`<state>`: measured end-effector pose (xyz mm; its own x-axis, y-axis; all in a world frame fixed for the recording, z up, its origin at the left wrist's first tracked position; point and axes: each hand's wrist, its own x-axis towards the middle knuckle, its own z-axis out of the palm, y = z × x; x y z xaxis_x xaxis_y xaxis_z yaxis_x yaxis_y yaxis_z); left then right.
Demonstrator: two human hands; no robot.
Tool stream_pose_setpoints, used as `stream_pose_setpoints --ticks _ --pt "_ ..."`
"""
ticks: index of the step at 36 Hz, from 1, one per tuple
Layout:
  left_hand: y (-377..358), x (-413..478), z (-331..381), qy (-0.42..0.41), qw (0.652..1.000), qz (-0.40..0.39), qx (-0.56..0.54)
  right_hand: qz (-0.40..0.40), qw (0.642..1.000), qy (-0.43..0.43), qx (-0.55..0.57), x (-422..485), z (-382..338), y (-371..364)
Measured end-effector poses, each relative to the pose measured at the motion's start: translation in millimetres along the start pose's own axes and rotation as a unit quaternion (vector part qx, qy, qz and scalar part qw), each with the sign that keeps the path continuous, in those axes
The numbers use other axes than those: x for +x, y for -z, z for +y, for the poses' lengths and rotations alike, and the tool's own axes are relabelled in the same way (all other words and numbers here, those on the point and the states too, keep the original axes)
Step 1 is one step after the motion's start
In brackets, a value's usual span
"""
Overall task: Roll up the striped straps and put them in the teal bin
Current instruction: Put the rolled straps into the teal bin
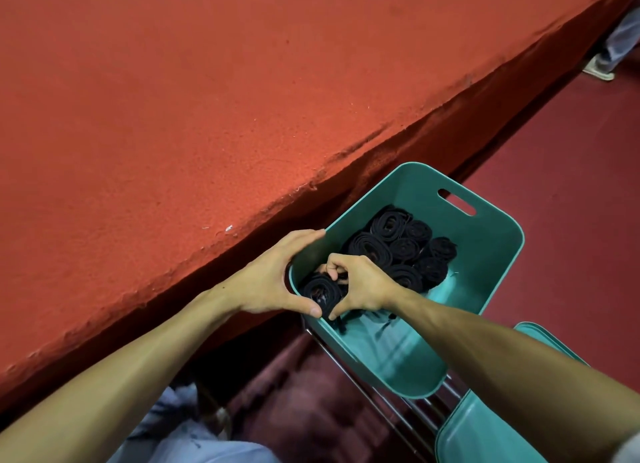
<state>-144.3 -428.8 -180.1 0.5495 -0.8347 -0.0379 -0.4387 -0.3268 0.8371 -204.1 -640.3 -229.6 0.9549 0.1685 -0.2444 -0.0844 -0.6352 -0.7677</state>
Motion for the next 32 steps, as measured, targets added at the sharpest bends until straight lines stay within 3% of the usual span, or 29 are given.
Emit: stream_pose_setpoints --ticks 6,20,32 --pt "-0.8 0.0 0.7 0.002 1.0 0.004 -0.01 -0.024 0.997 0.014 -0.074 2.5 5.1 -6.2" --pt "-0.1 -0.2 0.2 0.006 1.0 0.002 -0.009 -0.016 0.995 0.005 -0.095 0.7 8.5 -8.6" --pt "-0.4 1.6 -1.2 0.003 1.0 0.001 -0.004 -0.022 0.974 0.009 -0.226 0.1 4.9 -8.3"
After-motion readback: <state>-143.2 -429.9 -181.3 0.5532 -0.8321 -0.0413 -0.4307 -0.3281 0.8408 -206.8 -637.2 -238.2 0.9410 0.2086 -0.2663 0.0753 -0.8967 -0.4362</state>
